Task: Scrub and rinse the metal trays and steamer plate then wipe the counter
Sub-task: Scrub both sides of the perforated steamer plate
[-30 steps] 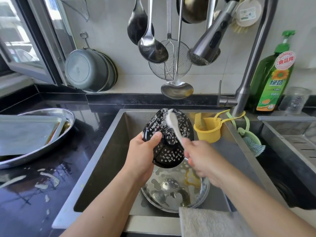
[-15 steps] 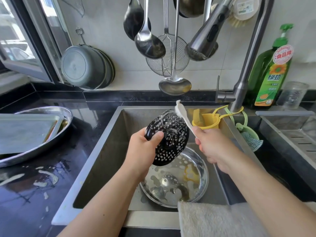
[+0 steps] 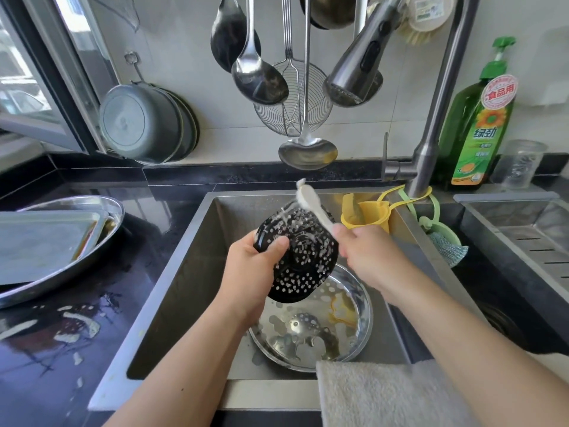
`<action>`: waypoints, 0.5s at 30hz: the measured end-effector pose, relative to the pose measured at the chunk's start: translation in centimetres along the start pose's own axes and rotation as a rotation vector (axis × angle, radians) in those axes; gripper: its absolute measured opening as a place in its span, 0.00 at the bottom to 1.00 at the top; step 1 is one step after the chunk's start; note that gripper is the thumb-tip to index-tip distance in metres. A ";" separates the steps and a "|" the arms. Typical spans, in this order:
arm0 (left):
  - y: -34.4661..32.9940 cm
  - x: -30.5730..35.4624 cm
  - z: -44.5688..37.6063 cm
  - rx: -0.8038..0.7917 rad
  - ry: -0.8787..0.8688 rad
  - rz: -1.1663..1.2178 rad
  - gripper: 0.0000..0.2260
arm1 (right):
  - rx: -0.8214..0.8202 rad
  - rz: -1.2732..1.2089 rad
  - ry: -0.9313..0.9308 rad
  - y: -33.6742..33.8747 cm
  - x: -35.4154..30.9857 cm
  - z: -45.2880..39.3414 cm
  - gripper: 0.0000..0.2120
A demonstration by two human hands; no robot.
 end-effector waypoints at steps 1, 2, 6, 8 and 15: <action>0.1 0.0 -0.1 0.003 0.003 0.021 0.06 | 0.028 -0.003 -0.020 0.4 0.3 -0.3 0.23; 0.2 0.0 -0.1 0.001 0.006 0.034 0.06 | 0.024 0.000 -0.014 0.3 0.4 -0.2 0.23; -0.1 0.1 0.1 -0.030 0.017 0.070 0.07 | -0.094 0.068 0.094 -1.6 -0.8 0.9 0.25; -0.1 0.1 0.0 -0.024 0.023 0.095 0.07 | -0.062 0.048 0.036 -0.9 -0.4 0.2 0.24; 0.1 0.4 0.2 -0.019 0.041 0.192 0.09 | -0.028 -0.158 -0.096 -1.1 1.6 -0.4 0.24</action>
Point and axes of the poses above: each hand's wrist, its own z-axis away from the middle knuckle, its own y-axis out of the back of the hand, x = y × z, the point moved 5 cm from there along -z, towards the middle knuckle, and after that the axes turned 6 degrees about y, right-handed, at the moved point
